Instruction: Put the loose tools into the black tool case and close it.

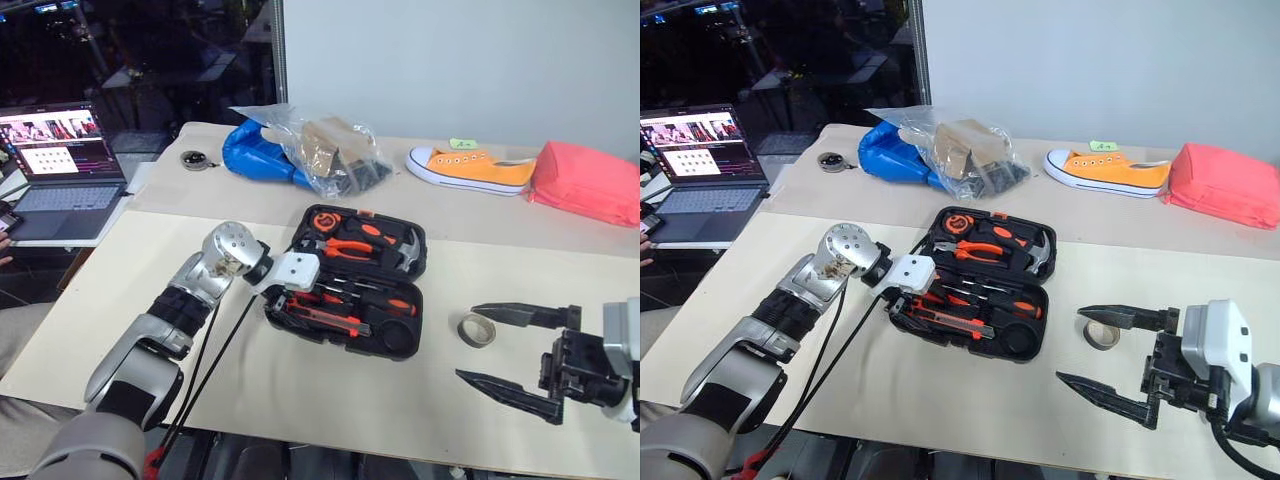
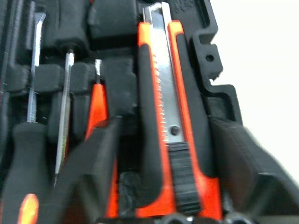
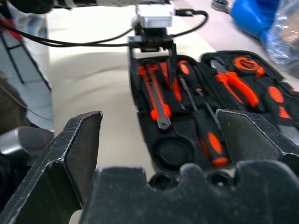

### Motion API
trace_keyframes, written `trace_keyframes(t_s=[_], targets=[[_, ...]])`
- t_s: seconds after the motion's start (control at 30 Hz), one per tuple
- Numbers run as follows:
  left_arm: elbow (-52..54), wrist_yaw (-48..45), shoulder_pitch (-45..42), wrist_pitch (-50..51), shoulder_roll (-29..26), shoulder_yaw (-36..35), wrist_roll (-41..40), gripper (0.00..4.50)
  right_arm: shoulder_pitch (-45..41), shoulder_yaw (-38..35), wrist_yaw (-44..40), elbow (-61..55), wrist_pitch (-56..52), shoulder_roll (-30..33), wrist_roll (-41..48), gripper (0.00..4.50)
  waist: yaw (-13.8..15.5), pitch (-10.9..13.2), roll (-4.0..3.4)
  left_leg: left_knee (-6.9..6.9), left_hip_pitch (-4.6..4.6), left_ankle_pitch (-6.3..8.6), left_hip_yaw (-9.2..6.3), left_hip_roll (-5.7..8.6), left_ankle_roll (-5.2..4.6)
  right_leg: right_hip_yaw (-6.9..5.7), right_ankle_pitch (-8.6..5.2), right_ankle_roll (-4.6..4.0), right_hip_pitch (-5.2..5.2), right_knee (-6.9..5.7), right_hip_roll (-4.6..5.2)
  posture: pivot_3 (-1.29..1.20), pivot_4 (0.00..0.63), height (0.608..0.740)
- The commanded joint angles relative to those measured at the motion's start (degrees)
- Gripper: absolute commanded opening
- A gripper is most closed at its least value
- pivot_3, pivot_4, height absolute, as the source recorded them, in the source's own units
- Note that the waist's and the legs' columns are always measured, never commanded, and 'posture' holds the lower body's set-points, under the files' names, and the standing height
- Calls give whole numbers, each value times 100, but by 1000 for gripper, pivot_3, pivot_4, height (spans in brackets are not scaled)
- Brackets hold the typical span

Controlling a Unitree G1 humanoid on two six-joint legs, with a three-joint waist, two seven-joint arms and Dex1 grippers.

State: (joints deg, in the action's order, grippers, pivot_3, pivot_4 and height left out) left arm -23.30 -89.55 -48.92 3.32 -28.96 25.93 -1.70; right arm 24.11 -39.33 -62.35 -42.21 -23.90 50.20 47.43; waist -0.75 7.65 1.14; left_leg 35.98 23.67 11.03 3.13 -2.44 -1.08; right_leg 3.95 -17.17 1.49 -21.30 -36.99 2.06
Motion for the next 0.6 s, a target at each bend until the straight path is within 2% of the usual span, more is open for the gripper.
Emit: trace_keyframes(t_s=[0.03,0.07,0.17,0.27,0.37,0.43,0.47,0.6], targets=[[528,-96,-54,917,-273,-739,-759,3946,-43,-204,-44,-36,49,55,20,4500,-11,0,0,0,0,0,0,-2,0,0,0,0,-1,-1,-3,0,150,740],[647,-102,-35,1207,-320,-874,-945,3946,-45,-202,-50,-27,57,51,10,4500,-15,0,-1,0,-1,0,-1,-5,0,0,0,-1,-1,-2,-6,0,150,740],[1142,392,403,1863,-346,-1384,-1387,3196,-110,-107,8,-26,68,38,-28,4500,-14,-1,-4,1,-10,0,-2,-11,0,2,0,-2,0,-9,-13,0,150,740],[1767,1167,1238,1698,-131,-1572,-1323,2102,-180,-24,83,-62,39,28,-11,4500,-13,-8,-16,0,-24,0,0,-18,0,5,-1,-1,12,-9,-9,0,150,740],[2204,1810,1877,1532,141,-1479,-1140,1193,-234,33,133,-80,4,44,2,4500,5,-10,-18,0,-29,0,2,-17,1,10,-1,-1,18,-10,2,0,150,740],[2189,2139,2132,1513,264,-1279,-888,564,-271,39,150,-70,-27,82,33,4500,29,-7,-13,4,-28,-1,1,-17,1,9,1,-1,18,-11,3,0,150,740],[2097,2264,2213,1443,287,-1163,-738,89,-290,39,150,-62,-42,101,44,4500,46,-7,-14,8,-25,-2,-1,-16,2,5,2,1,19,-12,4,0,150,740],[1542,2421,2336,1111,194,-766,-250,34,-320,15,116,-81,-119,164,77,4500,56,-11,-17,8,-43,-3,2,-13,1,8,5,1,29,-12,3,0,150,740]])
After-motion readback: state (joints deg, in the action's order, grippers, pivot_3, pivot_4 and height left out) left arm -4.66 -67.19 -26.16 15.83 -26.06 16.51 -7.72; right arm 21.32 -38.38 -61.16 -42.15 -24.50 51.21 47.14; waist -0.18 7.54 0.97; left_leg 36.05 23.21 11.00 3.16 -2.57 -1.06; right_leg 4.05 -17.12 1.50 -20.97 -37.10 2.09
